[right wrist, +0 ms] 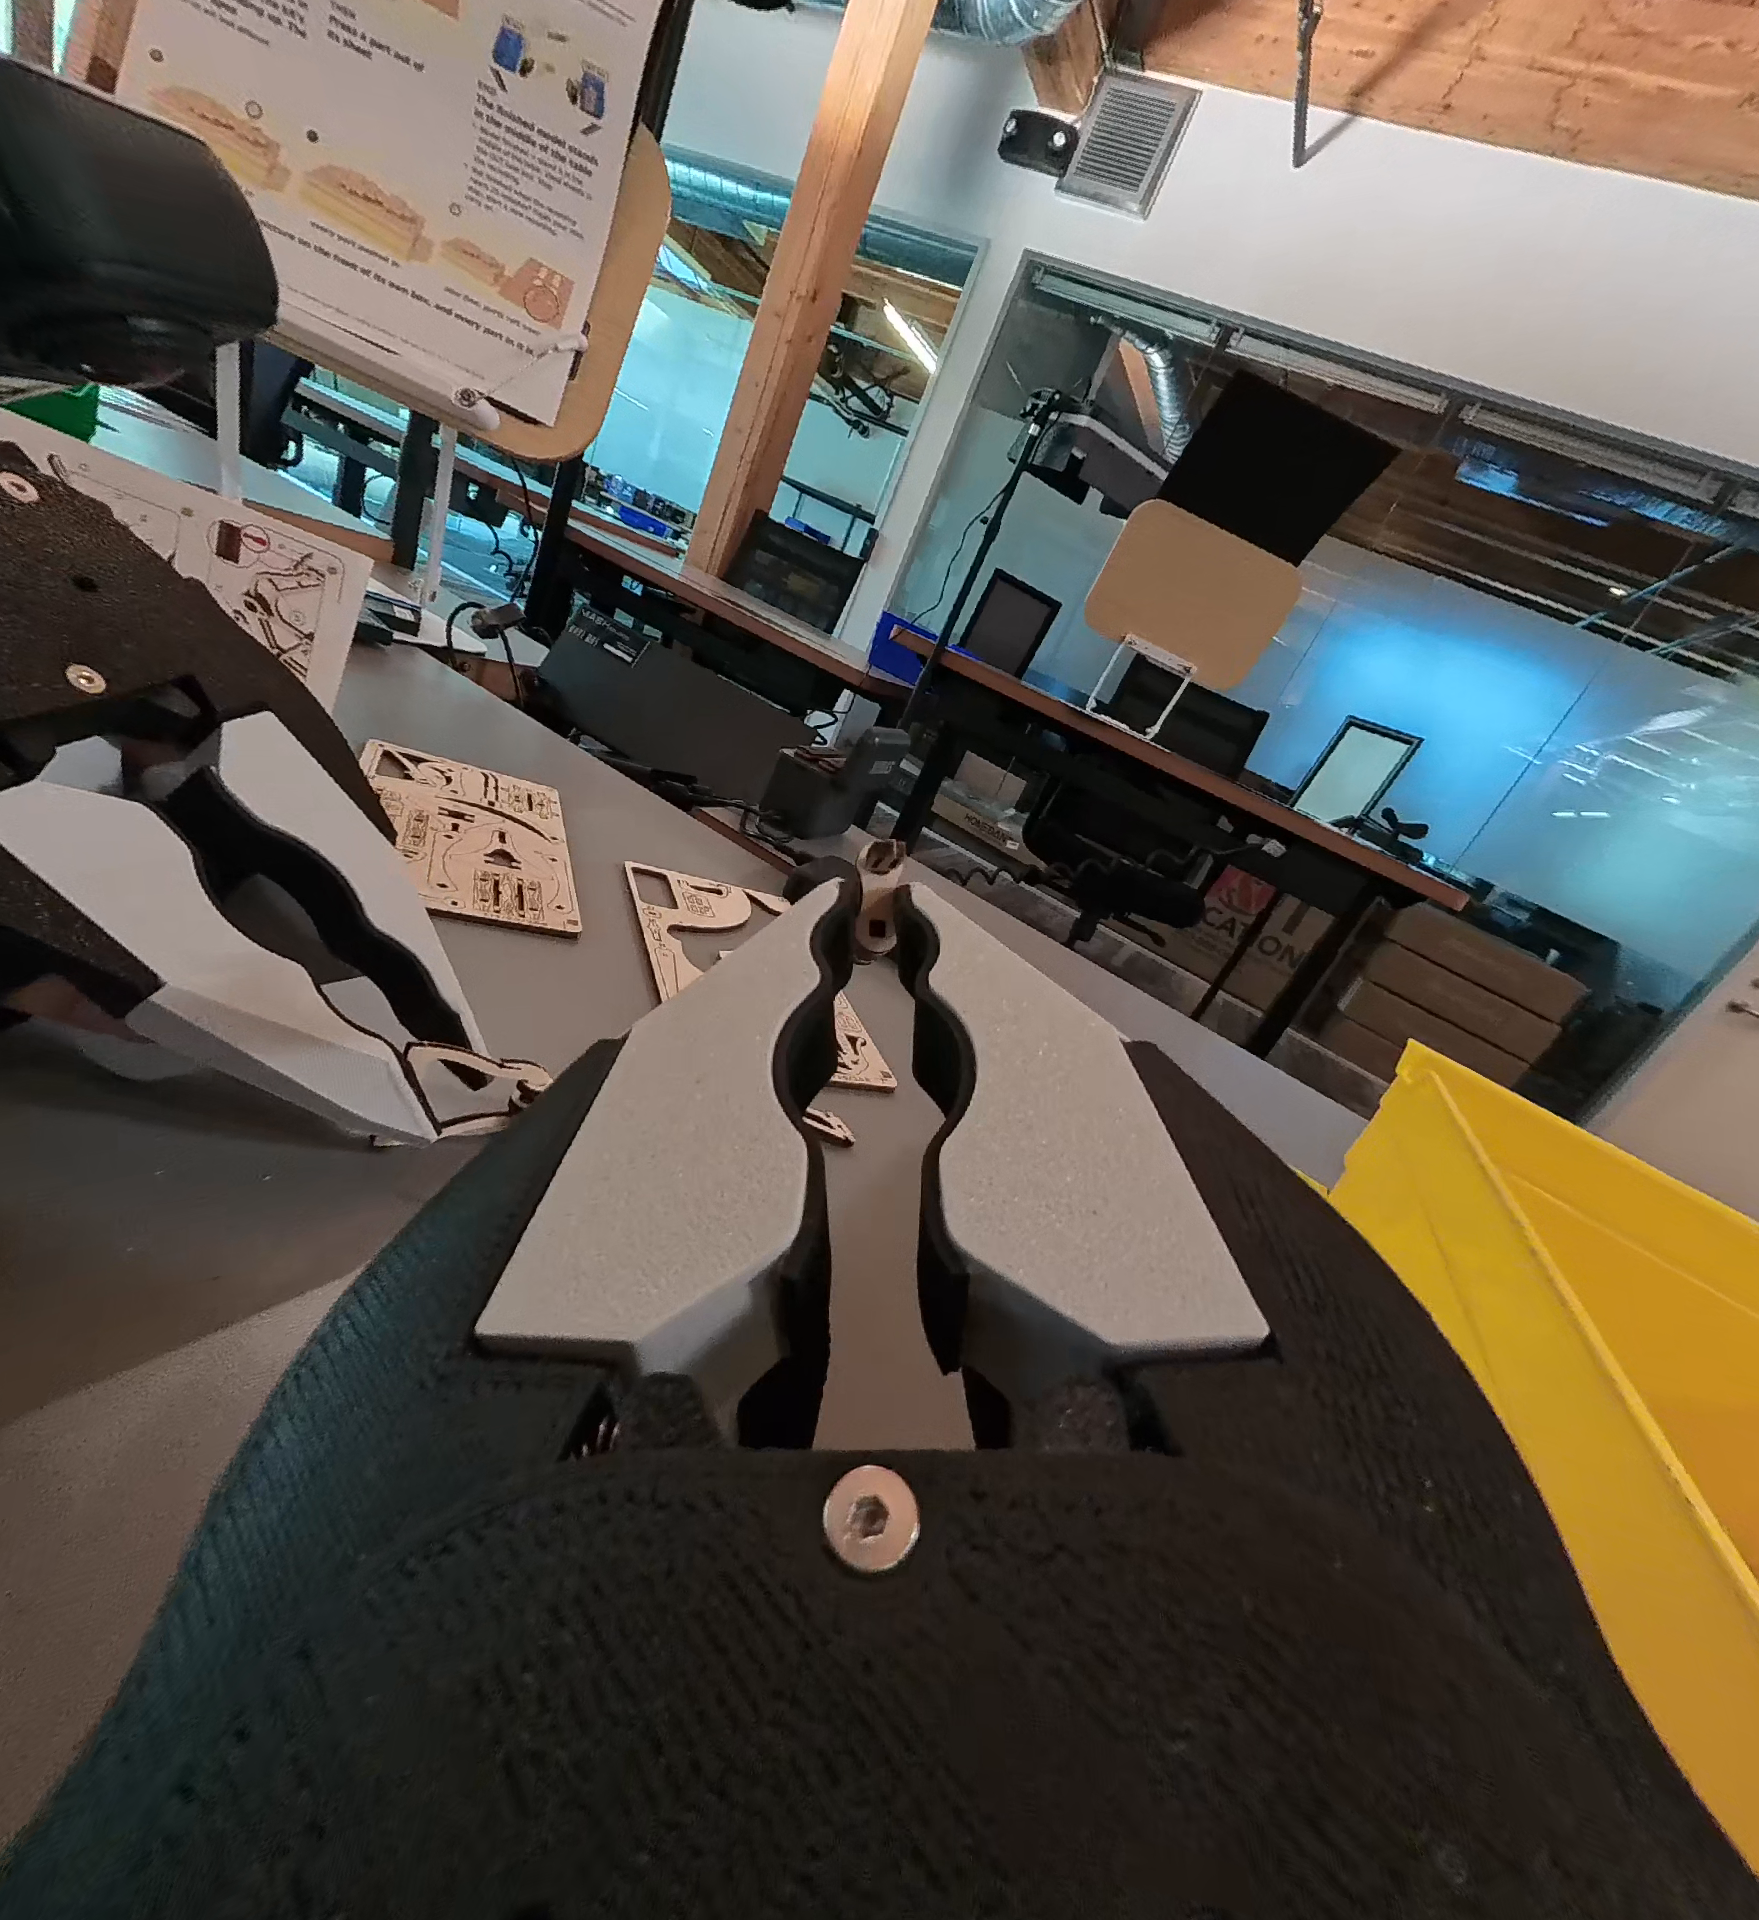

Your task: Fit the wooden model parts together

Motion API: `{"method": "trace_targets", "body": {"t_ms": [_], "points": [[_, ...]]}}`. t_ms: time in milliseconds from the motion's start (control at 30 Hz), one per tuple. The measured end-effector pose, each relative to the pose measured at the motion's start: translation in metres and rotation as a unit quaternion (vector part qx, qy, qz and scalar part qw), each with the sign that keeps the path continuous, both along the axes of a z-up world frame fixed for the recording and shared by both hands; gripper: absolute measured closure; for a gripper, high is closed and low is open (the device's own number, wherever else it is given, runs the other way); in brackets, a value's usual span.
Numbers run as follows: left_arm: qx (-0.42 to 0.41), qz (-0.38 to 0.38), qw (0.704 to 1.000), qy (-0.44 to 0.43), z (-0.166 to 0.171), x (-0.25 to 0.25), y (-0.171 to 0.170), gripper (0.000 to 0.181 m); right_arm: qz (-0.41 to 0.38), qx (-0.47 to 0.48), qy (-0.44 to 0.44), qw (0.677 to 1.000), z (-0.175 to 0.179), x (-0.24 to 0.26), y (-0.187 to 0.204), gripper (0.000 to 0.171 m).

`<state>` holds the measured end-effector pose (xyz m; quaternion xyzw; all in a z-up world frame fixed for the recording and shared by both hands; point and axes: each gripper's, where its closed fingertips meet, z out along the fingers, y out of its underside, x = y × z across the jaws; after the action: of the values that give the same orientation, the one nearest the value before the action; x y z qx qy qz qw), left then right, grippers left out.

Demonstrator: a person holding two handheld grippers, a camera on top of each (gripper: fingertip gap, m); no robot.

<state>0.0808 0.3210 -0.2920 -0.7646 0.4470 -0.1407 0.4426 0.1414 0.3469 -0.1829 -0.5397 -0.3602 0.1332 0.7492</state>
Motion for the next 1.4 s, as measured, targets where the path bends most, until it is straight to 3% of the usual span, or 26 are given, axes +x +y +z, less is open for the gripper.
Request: {"method": "trace_targets", "body": {"t_ms": [1233, 1400], "points": [[-0.012, 0.008, 1.0, -0.005, -0.001, -0.0017, 0.0024, 0.167, 0.006, -0.005, -0.018, 1.0, -0.0058, -0.0058, -0.0004, 0.166], [-0.012, 0.019, 1.0, -0.007, -0.0004, -0.0036, 0.005, 0.161, 0.03, -0.059, 0.009, 0.998, -0.0093, -0.009, 0.0001, 0.166]]}}
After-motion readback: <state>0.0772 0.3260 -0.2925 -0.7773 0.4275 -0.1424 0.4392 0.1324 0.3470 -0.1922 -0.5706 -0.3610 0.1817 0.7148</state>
